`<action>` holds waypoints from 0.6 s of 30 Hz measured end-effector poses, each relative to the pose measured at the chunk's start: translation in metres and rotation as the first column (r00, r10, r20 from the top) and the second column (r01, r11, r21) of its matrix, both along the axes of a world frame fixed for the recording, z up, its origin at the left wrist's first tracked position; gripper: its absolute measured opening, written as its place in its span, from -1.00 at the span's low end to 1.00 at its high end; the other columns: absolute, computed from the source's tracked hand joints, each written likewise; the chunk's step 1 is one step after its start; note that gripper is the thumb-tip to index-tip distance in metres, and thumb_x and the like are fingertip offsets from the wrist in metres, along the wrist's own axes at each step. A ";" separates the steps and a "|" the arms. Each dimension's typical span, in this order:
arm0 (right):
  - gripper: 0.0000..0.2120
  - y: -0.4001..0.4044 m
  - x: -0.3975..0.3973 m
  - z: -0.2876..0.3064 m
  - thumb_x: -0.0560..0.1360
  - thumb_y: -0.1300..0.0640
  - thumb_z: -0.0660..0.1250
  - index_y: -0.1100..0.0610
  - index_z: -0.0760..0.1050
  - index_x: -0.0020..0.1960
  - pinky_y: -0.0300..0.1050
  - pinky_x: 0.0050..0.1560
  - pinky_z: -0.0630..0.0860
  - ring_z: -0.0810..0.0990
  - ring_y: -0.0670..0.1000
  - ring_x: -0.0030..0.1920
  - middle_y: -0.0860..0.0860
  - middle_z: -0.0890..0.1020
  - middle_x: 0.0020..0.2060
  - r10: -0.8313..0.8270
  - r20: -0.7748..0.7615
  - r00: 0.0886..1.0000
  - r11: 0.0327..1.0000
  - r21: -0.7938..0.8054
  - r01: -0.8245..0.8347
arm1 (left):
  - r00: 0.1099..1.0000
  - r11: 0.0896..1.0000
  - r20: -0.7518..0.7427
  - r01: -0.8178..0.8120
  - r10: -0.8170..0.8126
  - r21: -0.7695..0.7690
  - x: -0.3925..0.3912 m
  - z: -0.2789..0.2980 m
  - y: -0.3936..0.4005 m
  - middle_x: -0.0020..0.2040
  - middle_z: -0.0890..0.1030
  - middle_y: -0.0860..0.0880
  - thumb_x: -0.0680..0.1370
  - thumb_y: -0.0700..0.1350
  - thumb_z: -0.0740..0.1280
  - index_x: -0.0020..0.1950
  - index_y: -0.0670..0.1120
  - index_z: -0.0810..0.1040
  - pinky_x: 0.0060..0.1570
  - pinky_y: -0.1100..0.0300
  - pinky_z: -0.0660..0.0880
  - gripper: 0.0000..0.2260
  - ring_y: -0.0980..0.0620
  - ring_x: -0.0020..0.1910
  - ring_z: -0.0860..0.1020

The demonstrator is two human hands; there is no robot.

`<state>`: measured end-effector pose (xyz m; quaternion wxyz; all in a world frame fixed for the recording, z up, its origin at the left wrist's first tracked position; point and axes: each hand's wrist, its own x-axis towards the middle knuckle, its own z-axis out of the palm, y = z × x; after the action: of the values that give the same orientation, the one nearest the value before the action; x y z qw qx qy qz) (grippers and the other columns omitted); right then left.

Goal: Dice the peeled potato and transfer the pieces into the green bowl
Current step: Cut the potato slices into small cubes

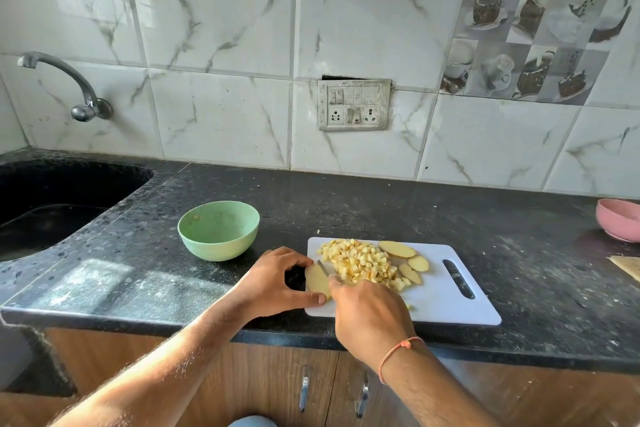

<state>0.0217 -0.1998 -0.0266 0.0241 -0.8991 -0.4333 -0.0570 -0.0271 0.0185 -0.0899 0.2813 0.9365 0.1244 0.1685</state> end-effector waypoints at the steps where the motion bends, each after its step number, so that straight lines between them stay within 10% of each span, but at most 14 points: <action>1: -0.40 0.000 0.001 0.001 0.60 0.29 0.17 -0.02 0.24 0.60 0.02 -0.14 0.54 0.63 0.17 0.00 0.09 0.65 -0.05 0.008 -0.007 1.000 1.000 -0.010 -0.008 | 1.000 1.000 0.007 -0.005 0.005 0.000 0.000 0.000 -0.001 0.17 0.50 0.34 0.22 0.55 0.47 0.36 0.19 0.60 0.29 0.18 0.47 -0.20 0.23 0.23 0.45; 18: -0.41 -0.068 -0.027 0.003 0.67 0.17 0.08 -0.07 0.04 0.66 0.01 -0.23 0.43 0.48 0.11 -0.23 0.02 0.47 -0.27 0.080 -0.091 0.993 0.997 0.002 -0.080 | 0.998 0.999 0.041 -0.037 0.037 0.001 -0.002 0.000 -0.004 0.21 0.55 0.31 0.22 0.52 0.51 0.32 0.18 0.64 0.27 0.15 0.50 -0.24 0.19 0.27 0.47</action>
<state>-0.0052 -0.2675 -0.0238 0.0456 -0.8826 -0.4676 -0.0144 -0.0292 0.0143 -0.0896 0.2797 0.9307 0.1356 0.1930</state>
